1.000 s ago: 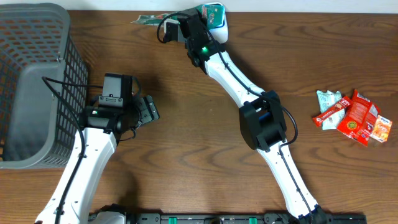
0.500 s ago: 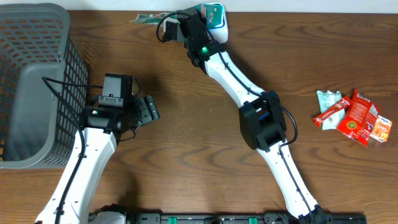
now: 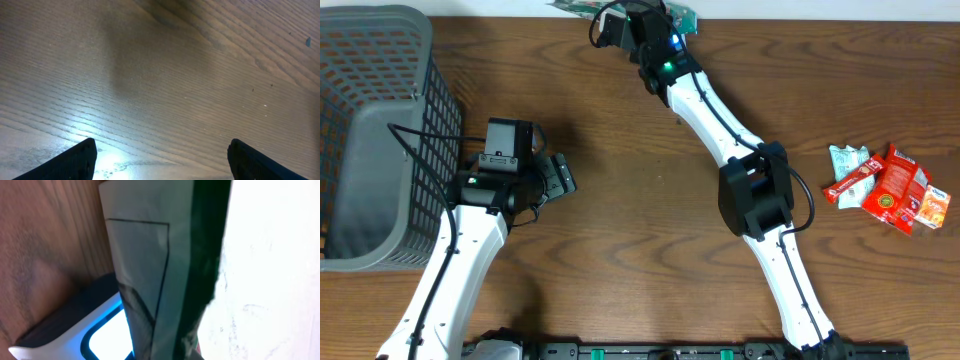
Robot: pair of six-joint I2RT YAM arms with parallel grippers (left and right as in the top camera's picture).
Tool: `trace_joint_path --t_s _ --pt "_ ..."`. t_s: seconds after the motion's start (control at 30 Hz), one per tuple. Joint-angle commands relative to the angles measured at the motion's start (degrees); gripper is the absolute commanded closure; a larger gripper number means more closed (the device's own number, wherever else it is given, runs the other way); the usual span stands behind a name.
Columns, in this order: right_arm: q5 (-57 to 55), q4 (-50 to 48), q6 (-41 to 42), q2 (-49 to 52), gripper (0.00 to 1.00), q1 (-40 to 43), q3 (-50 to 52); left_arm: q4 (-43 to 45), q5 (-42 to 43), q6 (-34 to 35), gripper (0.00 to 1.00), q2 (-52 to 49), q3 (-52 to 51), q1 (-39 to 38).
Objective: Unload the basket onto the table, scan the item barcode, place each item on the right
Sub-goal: 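Hold the gloves package against the scanner face with the right gripper, then carry the gloves package right and drop it at the table's right edge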
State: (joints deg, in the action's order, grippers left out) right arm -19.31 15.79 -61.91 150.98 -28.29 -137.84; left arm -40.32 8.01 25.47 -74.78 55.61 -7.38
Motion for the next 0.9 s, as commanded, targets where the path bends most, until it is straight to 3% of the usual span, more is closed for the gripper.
trace_joint_path --t_s 0.0,0.1,0.23,0.33,0.57,0.87 --pt "0.7 0.3 1.5 -5.0 0.99 -0.7 -0.9 -0.2 -0.5 -0.2 0.15 -0.1 0.2 0.1" --pt "1.9 2.7 8.2 -8.2 0.99 -0.7 -0.9 -0.2 -0.5 -0.2 0.15 -0.1 0.2 0.1" --pt "11.9 14.2 13.5 -15.5 0.99 -0.6 -0.9 -0.2 -0.5 -0.2 0.15 -0.1 0.2 0.1" --pt "21.1 28.9 18.1 -23.8 0.99 -0.4 -0.9 -0.2 -0.5 -0.2 0.15 -0.1 0.2 0.1" --pt "28.9 56.3 25.7 -38.1 0.99 2.8 -0.9 -0.2 -0.5 -0.2 0.15 -0.1 0.2 0.1" --pt "33.4 79.8 33.8 -41.2 0.99 14.5 0.0 -0.2 -0.5 -0.2 0.15 -0.1 0.2 0.1"
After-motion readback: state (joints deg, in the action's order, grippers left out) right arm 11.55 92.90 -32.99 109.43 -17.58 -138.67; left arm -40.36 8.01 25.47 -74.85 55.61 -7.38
